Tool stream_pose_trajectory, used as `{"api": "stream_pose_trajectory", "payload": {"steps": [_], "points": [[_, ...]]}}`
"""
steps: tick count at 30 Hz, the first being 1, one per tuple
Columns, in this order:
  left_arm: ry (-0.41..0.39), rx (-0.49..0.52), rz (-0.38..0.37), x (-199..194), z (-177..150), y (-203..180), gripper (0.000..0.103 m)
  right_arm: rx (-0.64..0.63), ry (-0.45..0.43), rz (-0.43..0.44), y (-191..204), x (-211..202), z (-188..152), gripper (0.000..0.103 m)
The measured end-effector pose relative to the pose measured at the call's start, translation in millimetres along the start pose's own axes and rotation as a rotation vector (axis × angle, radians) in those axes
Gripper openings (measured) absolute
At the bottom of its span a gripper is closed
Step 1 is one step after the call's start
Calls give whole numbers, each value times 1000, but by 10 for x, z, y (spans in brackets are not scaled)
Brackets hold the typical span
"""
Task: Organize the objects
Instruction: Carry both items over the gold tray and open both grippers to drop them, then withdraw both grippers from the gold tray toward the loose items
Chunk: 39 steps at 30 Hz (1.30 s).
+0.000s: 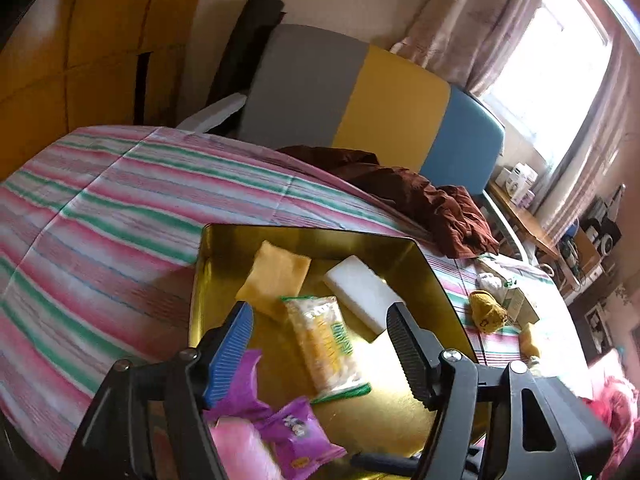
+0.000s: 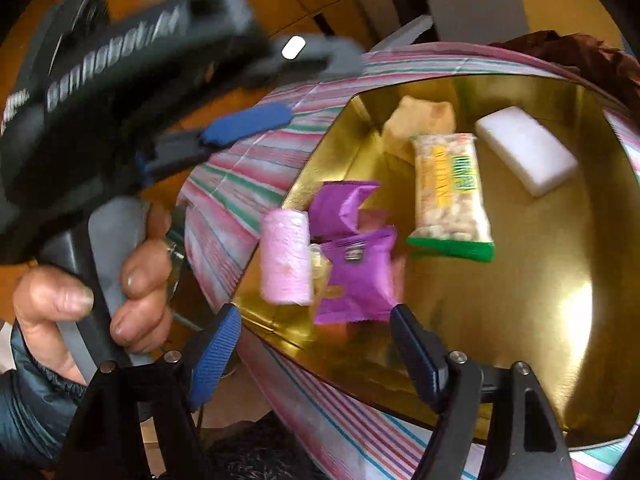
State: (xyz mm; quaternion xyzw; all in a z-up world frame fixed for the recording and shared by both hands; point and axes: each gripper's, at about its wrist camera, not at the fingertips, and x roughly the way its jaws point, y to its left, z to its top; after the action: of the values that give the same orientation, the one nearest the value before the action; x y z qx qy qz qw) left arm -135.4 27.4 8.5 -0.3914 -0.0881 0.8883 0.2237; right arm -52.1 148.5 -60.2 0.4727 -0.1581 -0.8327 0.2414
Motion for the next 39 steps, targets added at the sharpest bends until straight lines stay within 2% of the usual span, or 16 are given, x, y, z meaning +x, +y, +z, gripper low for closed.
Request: {"api": "stream_pose_trajectory", "payload": {"steps": [13, 21, 27, 39], "points": [[-47, 39, 128, -266, -420, -93, 79, -11, -98, -249, -129, -342, -63, 81], [-79, 96, 164, -387, -607, -299, 85, -7, -162, -402, -218, -614, -164, 83], [-80, 125, 173, -407, -710, -428, 89, 31, -202, -475, -327, -718, -164, 83], [-109, 199, 201, -457, -803, -639, 91, 69, -260, -566, -426, -918, -227, 83]]}}
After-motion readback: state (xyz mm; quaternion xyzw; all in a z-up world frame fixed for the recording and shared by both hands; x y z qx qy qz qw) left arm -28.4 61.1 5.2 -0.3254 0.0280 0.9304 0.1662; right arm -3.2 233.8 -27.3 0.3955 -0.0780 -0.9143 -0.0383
